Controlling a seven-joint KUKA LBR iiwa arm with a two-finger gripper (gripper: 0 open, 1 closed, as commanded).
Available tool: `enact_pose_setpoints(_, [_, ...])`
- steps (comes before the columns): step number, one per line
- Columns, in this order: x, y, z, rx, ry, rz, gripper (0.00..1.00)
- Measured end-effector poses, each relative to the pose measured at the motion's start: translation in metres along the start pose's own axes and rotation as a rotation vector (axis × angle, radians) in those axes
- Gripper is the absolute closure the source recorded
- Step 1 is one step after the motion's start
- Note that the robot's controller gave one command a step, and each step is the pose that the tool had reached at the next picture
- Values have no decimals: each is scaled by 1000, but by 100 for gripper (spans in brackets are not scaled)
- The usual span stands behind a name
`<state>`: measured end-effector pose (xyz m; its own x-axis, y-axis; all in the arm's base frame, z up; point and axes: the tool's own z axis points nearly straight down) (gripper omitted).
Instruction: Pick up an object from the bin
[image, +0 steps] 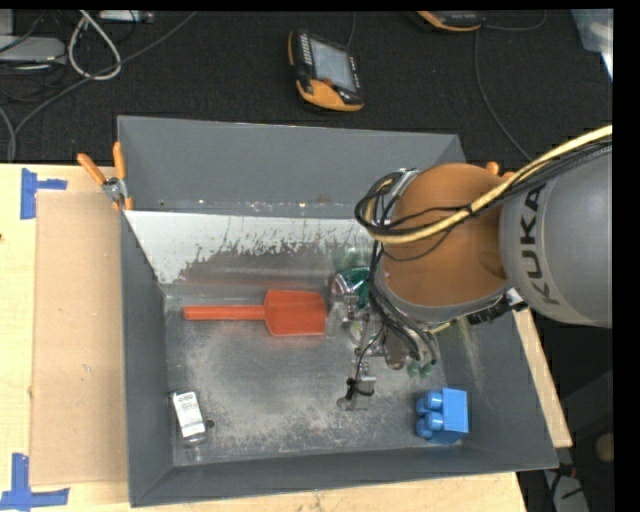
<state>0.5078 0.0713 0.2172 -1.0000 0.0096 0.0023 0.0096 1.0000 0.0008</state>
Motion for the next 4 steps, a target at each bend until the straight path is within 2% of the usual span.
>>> enact_pose_setpoints(1, [0,0,0,0,0,0,0])
enact_pose_setpoints(2, [16,-4,66,1,10,-34,0])
enact_pose_setpoints(3, [-25,17,51,-3,-13,181,0])
enact_pose_setpoints(4, [-28,-12,93,0,8,-174,0])
